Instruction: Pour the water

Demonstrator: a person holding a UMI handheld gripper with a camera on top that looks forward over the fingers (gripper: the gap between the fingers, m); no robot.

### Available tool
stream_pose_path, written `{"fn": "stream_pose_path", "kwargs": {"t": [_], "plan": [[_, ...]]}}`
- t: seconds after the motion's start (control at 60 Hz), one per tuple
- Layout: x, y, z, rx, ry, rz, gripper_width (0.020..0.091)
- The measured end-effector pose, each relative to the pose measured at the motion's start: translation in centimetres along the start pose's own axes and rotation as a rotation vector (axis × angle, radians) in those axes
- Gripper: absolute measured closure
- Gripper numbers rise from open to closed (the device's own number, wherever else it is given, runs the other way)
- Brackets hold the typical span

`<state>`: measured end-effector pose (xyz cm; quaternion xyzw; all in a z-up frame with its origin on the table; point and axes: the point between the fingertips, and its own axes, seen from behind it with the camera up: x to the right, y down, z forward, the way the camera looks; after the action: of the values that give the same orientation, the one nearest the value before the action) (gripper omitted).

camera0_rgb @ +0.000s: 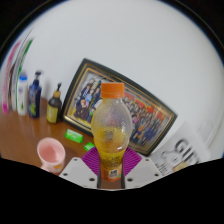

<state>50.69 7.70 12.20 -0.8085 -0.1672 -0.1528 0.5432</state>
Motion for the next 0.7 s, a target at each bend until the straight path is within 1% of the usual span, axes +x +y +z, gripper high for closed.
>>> {"fn": "stream_pose_path", "kwargs": {"t": [0.117,0.2,0.4,0.417,0.433,0.467,0.55,0.583,0.6,0.633,0.65,0.7], "plan": [[-1.6,2.3,2.0,-0.011,-0.123,0.31,0.0844],[-3.4,4.5,3.6,-0.002,-0.198,0.423,0.0845],[-6.2,9.5,6.7,-0.017,-0.251,0.488,0.0841],[-6.3,10.0,6.8,-0.02,-0.253,0.49,0.0832],[-6.2,9.6,6.7,0.007,-0.25,0.497,0.0833],[-6.1,9.7,6.7,0.028,-0.251,0.49,0.0833],[-6.2,9.7,6.4,0.071,-0.254,0.466,0.0776],[-6.3,9.7,6.4,0.083,-0.251,0.455,0.0743],[-6.3,9.7,6.3,0.086,-0.249,0.45,0.0701],[-6.3,9.8,6.2,0.083,-0.247,0.441,0.0652],[-6.4,10.0,6.2,0.069,-0.247,0.437,0.0621],[-7.0,11.1,6.1,0.006,-0.26,0.436,0.0429]]}}
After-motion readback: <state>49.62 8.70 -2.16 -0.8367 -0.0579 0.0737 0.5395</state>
